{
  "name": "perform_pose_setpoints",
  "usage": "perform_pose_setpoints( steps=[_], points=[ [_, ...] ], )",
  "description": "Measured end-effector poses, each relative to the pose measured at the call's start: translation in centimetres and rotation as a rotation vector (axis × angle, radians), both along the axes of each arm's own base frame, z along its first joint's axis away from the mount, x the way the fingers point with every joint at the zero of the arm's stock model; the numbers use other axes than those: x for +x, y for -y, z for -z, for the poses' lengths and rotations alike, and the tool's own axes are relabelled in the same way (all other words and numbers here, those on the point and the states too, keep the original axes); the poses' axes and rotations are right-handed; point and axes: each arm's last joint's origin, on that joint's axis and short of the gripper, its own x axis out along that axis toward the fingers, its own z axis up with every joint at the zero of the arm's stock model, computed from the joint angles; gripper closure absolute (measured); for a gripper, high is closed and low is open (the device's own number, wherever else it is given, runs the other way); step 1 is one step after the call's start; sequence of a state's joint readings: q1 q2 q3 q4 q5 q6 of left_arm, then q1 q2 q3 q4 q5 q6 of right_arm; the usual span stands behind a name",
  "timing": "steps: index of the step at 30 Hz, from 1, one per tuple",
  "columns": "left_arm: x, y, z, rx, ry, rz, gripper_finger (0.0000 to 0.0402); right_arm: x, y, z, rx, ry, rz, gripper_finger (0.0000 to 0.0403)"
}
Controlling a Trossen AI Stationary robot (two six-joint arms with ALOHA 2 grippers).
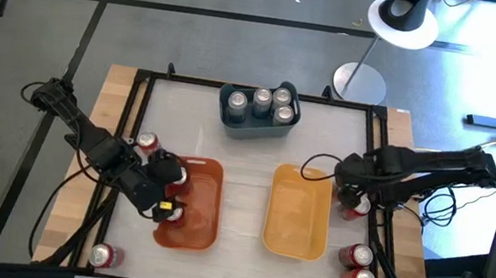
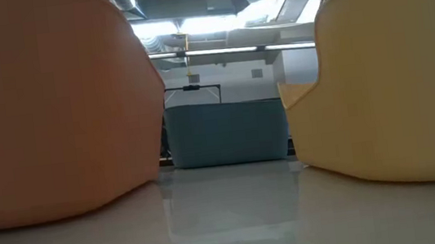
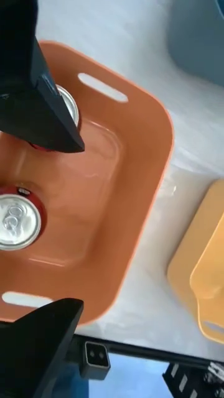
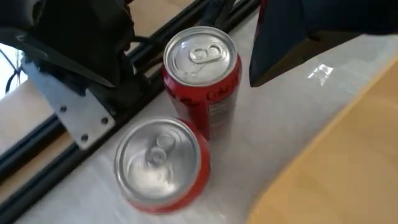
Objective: Sort soda cans
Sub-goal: Put the top red-black soda can into the orange bin
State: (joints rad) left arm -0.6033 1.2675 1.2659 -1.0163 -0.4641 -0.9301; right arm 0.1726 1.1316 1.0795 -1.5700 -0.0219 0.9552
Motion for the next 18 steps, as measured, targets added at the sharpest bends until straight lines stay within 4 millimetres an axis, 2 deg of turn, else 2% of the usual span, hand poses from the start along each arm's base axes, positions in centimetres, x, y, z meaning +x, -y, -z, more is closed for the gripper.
perform_pose_setpoints(
  steps=[7, 14, 18],
  points=[
    [0.1, 0.1, -0.1, 0.001, 0.010, 0.011, 0.0013, -0.7, -0.1, 2.6, 0.061, -0.124, 0.069, 0.0047],
    [0.1, 0.0, -0.1, 0.006, 0.009, 0.015, 0.0013, 0.2, -0.4, 4.1, 0.118, -0.057, 0.061, 0.0047],
    [0.1, 0.0, 0.0, 0.007, 0.006, 0.015, 0.0013, 0.0, -0.4, 4.7, 0.113, -0.085, 0.064, 0.0047]
  ],
)
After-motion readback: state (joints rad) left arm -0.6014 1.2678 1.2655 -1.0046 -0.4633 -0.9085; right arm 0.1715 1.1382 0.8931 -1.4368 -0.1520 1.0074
